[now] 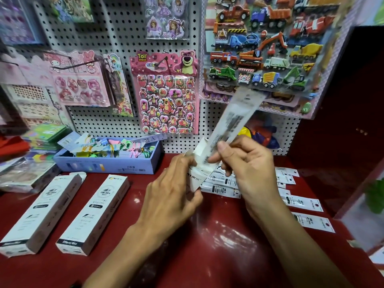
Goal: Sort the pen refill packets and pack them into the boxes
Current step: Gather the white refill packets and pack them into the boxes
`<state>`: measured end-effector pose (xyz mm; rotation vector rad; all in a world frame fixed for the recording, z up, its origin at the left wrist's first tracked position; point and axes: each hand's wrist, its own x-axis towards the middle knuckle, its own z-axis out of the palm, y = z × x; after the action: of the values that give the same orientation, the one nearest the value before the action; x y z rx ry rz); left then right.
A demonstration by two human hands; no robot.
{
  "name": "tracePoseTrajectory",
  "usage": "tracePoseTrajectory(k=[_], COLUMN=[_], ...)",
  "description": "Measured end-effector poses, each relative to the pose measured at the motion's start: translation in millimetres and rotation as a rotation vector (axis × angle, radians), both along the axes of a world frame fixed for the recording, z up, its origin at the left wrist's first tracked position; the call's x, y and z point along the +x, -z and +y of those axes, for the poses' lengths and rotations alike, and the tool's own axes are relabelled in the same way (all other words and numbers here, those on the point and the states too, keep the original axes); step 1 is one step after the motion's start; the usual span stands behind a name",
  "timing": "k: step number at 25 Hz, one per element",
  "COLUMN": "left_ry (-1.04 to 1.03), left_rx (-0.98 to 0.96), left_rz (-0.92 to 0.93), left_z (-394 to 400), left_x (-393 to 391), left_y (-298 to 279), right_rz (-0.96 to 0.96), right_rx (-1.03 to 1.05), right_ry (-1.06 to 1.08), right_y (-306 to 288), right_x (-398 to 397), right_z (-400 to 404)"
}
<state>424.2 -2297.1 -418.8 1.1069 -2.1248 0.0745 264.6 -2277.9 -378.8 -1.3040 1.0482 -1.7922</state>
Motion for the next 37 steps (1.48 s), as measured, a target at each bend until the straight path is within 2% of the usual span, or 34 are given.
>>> tracePoseTrajectory(k=[4, 5, 9, 12, 14, 17, 22, 28, 33, 37], left_ry=[-0.017, -0.019, -0.001, 0.006, 0.002, 0.016, -0.011, 0.022, 0.067, 0.085], left_rx=[0.018, 0.019, 0.019, 0.017, 0.013, 0.015, -0.008, 0.015, -0.013, 0.002], left_rz=[0.045, 0.049, 0.027, 0.020, 0.018, 0.022, -0.007, 0.052, 0.096, 0.072], left_z=[-1, -1, 0, 0, 0, 0, -2, 0, 4, 0], left_x=[1, 2, 2, 1, 1, -1, 1, 5, 2, 4], left_y=[-1, -1, -2, -2, -2, -1, 4, 5, 3, 5], right_rz=[0.374, 0.415, 0.363, 0.464, 0.465, 0.410, 0.786, 0.891, 1.066, 1.133], right_rx=[0.008, 0.008, -0.039, 0.058, 0.099, 0.021, 0.161, 0.196, 0.282, 0.406], right_ry=[0.119, 0.144, 0.203, 0.221, 0.180, 0.183, 0.250, 0.026, -0.008, -0.038], right_y=[4, 3, -4, -3, -3, -5, 5, -7, -6, -6], right_x=[-5, -8, -10, -10, -10, -10, -13, -12, -6, -2], right_z=[1, 1, 2, 1, 2, 4, -2, 4, 6, 3])
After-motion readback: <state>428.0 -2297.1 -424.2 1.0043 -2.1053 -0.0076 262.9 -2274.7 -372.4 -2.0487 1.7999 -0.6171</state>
